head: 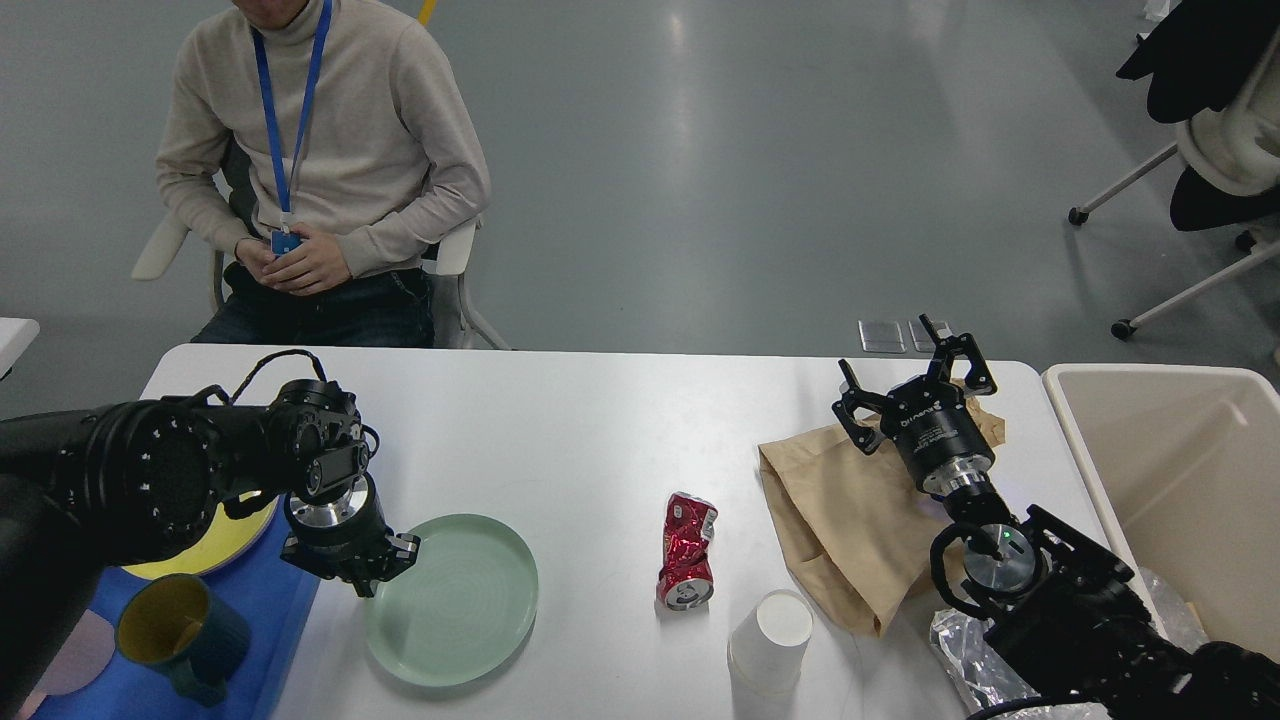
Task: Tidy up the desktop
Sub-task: 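Move the left gripper to the edge of the pale green plate, then grip the pale green plate edge and lift it toward the tray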
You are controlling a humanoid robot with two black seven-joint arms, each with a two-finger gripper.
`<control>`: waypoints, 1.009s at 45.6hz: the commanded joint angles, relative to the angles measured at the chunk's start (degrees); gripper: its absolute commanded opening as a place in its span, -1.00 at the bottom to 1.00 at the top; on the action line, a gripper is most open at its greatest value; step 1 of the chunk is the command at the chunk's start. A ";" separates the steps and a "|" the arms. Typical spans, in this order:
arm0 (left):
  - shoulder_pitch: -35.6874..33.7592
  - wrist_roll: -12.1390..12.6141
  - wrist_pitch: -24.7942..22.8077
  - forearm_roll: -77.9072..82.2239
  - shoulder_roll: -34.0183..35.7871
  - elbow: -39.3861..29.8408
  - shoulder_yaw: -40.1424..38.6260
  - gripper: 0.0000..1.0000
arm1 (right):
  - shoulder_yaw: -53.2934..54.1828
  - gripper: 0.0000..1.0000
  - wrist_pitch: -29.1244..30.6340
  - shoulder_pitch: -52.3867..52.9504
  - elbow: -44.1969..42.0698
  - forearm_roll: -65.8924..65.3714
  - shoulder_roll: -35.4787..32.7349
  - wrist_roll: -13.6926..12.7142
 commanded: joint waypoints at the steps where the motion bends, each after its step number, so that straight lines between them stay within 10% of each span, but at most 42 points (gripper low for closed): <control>1: -1.29 -0.11 -2.82 -0.10 0.32 0.11 -0.01 -1.00 | 0.00 1.00 0.00 -0.07 0.00 0.05 0.00 -0.01; 46: -17.11 -0.11 -11.26 -0.10 12.09 0.20 -3.79 -1.00 | 0.00 1.00 0.00 0.02 0.00 -0.04 0.00 0.08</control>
